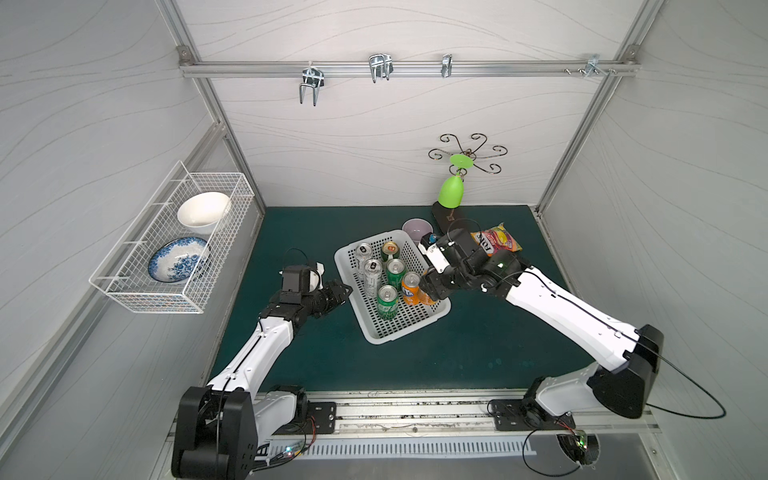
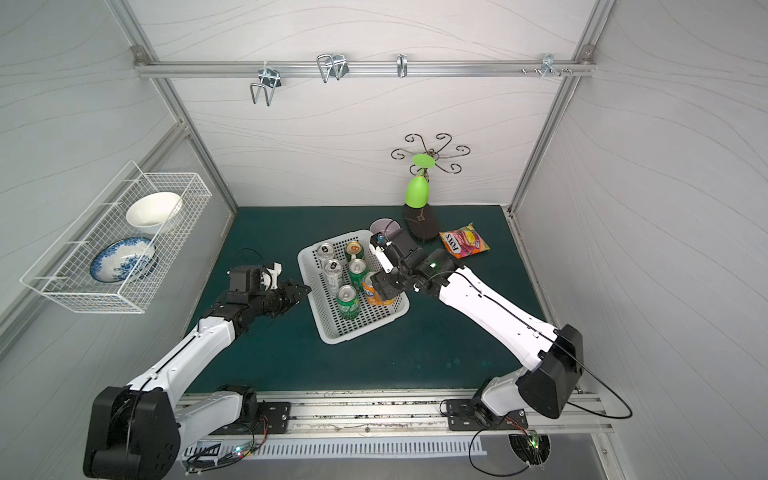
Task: Take out the drinks from the basket
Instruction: Place the drink at the center of the board.
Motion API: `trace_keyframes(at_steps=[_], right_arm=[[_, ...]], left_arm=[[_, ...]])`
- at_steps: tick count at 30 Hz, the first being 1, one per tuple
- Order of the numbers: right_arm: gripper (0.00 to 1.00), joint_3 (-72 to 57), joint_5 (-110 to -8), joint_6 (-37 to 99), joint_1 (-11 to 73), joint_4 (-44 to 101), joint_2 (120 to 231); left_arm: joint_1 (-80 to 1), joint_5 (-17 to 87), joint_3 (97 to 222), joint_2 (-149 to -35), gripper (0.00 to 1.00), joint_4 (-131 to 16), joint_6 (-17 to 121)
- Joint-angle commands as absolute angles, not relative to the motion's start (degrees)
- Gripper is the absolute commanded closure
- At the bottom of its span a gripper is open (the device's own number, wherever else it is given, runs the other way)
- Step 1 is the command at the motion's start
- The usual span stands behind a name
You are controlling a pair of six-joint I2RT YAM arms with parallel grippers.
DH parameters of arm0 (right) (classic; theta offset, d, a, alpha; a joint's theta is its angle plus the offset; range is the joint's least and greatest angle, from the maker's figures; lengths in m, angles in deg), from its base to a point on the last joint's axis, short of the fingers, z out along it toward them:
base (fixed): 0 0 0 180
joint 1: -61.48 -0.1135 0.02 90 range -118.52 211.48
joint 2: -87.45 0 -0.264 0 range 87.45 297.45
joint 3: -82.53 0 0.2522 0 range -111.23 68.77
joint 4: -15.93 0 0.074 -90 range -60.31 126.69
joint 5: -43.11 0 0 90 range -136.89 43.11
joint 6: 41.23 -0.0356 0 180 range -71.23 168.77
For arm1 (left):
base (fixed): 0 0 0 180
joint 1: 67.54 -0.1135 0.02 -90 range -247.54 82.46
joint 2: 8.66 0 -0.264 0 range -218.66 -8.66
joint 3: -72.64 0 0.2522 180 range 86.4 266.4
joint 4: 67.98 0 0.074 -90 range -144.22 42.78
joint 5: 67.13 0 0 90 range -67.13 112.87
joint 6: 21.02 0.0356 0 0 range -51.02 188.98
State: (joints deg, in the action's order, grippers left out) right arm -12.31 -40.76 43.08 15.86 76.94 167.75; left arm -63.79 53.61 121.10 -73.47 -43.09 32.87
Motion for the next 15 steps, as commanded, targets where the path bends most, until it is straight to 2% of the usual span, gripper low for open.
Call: trace_keyframes(at_steps=[1, 7, 15], right_arm=[[0.44, -15.07, -43.29, 45.2, 20.03, 76.33, 164.35], [0.44, -15.77, -45.73, 46.66, 28.48, 74.73, 164.53], [0.44, -16.14, -46.28, 48.03, 35.34, 69.89, 168.91]], left_arm=[[-64.03, 55.64, 123.56, -74.81, 0.53, -46.34, 33.34], [-64.04, 56.43, 123.41, -76.18, 0.59, -47.01, 33.16], [-64.07, 56.88, 123.3, -76.78, 0.61, -47.17, 33.1]])
